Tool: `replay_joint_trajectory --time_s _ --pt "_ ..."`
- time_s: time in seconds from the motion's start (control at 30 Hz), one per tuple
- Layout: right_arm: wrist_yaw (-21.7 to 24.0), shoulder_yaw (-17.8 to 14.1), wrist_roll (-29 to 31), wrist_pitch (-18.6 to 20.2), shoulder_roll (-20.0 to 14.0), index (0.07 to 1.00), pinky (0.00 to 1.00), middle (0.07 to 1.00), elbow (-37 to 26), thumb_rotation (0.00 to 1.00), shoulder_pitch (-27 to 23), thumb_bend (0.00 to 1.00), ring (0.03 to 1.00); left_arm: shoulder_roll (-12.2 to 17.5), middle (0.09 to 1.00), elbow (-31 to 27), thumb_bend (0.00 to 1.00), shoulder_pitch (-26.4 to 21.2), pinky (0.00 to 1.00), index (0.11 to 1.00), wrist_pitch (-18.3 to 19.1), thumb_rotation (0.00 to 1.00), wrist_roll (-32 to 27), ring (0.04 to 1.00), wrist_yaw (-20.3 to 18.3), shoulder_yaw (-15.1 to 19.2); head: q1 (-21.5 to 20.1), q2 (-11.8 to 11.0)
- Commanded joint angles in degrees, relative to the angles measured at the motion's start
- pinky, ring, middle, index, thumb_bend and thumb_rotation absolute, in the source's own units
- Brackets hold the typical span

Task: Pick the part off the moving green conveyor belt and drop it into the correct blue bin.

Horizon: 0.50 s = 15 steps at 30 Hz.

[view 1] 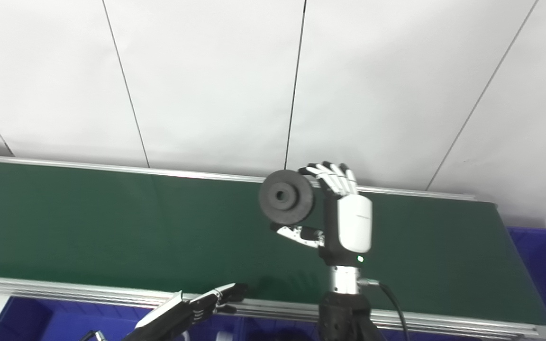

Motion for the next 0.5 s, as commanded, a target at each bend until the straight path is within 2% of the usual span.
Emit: replay_joint_trajectory --time_s 0.0,0.03,0.1,0.17,0.33,0.47 --pt "4.12 -1.51 0.40 -0.62 -2.70 0.486 0.91 0.758 -7.65 0.14 3.97 0.52 0.844 0.35 0.978 -2.06 0.45 -0.46 0.92 0.959 -1.92 0.65 -1.16 0.957 0.65 0.16 -1.75 4.93" --pt "6.34 -2.30 1.03 -0.51 -4.14 0.486 0.90 0.761 -10.87 0.14 6.09 0.52 0.847 0.58 0.983 -2.45 0.46 -0.71 0.92 0.961 -1.83 0.69 -1.24 0.960 1.15 0.16 -3.17 7.10" --pt "9.63 -3.74 1.57 -0.46 -6.11 0.486 0.89 0.757 -15.10 0.14 9.44 0.52 0.846 1.13 0.985 -2.78 0.47 -1.58 0.93 0.961 -1.07 0.74 -1.74 0.964 1.53 0.18 -4.31 8.43" --pt "11.22 -4.96 1.42 -0.37 -6.80 0.485 0.89 0.747 -17.10 0.14 12.16 0.52 0.840 1.88 0.986 -2.36 0.46 -3.00 0.93 0.960 -0.60 0.74 -3.51 0.969 0.76 -0.07 -4.81 9.06" --pt "12.94 -6.93 1.16 -2.31 -6.85 0.485 0.88 0.745 -18.36 0.14 17.32 0.52 0.835 2.70 0.980 -1.53 0.46 -4.60 0.92 0.955 0.03 0.70 -4.95 0.968 0.47 -0.75 -4.93 8.92" --pt "13.04 -6.96 0.72 -4.14 -6.85 0.485 0.87 0.744 -18.96 0.14 20.80 0.52 0.832 2.90 0.984 -1.79 0.47 -4.96 0.93 0.958 0.67 0.71 -4.93 0.968 0.77 -1.39 -4.46 8.49"
